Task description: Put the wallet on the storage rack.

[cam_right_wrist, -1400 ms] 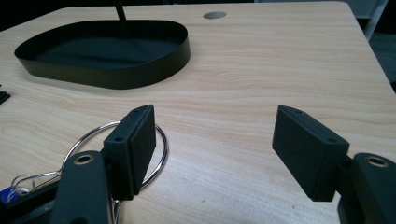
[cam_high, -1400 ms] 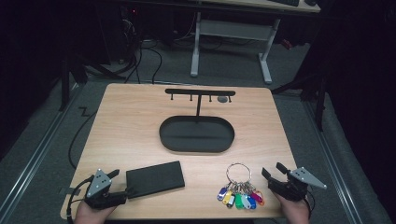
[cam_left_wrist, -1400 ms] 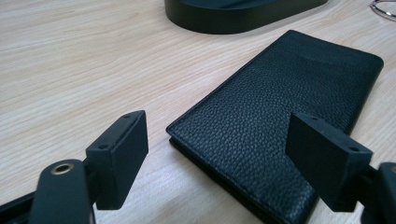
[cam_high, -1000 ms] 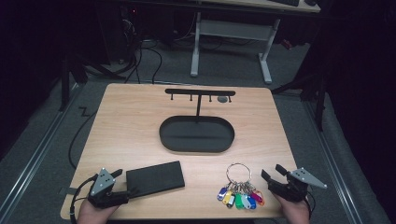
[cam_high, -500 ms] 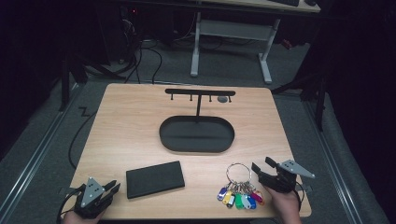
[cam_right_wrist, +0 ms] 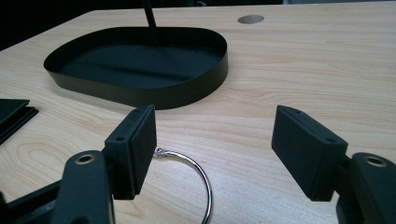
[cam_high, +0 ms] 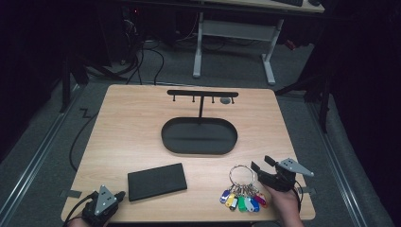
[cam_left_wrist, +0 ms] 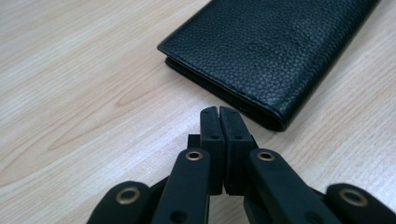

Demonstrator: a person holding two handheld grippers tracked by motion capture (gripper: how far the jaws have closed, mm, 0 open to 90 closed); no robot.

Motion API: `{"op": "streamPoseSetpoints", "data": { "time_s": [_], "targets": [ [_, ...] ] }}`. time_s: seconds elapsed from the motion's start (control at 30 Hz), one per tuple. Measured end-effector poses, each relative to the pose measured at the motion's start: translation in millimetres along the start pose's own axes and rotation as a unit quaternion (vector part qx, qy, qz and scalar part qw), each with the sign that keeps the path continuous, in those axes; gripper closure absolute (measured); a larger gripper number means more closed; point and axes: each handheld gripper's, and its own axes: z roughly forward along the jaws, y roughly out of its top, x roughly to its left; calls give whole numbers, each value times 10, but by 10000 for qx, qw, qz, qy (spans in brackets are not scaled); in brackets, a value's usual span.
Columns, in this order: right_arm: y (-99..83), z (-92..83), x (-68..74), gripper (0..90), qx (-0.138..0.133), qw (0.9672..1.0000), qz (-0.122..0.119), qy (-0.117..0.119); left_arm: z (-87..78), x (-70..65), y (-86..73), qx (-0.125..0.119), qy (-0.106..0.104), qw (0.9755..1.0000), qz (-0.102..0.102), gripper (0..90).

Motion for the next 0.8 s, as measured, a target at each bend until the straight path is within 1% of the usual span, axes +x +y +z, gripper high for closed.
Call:
{"op": "streamPoseSetpoints", "data": {
  "time_s": [0.03, 0.2, 0.27, 0.3, 0.33, 0.37, 0.4, 0.43, 0.53, 0.67, 0.8],
  "targets": [
    [5, 1, -4, 312, -8, 10000, 8, -2, 1, -14, 1, 6, -7, 10000, 44, 892],
    [14, 3, -4, 315, -26, 10000, 23, 7, -1, -43, 4, -9, -44, 10000, 69, 894],
    [17, 12, -4, 317, -25, 10000, 6, 13, 2, -76, 8, -36, -65, 9999, 146, 895],
    [19, 21, 3, 318, -4, 10000, 23, 10, 5, -112, 17, -38, -41, 9998, 201, 900],
    [19, 21, 3, 318, -4, 10000, 23, 10, 5, -112, 17, -38, -41, 9998, 201, 900],
    [22, 32, 3, 318, -9, 10000, 11, 14, 3, -141, 23, -47, -97, 9997, 241, 900],
    [22, 32, 3, 318, -9, 10000, 11, 14, 3, -141, 23, -47, -97, 9997, 241, 900],
    [25, 39, 10, 318, -4, 10000, 29, 13, -3, -178, 27, -58, -149, 9994, 299, 900],
    [29, 47, 13, 318, -7, 10000, 14, 8, -11, -209, 32, -43, -194, 9992, 357, 900],
    [32, 55, 15, 319, -1, 10000, 4, 16, -17, -307, 53, -62, -299, 9980, 551, 899],
    [32, 56, 15, 321, 17, 10000, 4, 16, -4, -427, 98, -79, -425, 9961, 763, 898]
  ]
}}
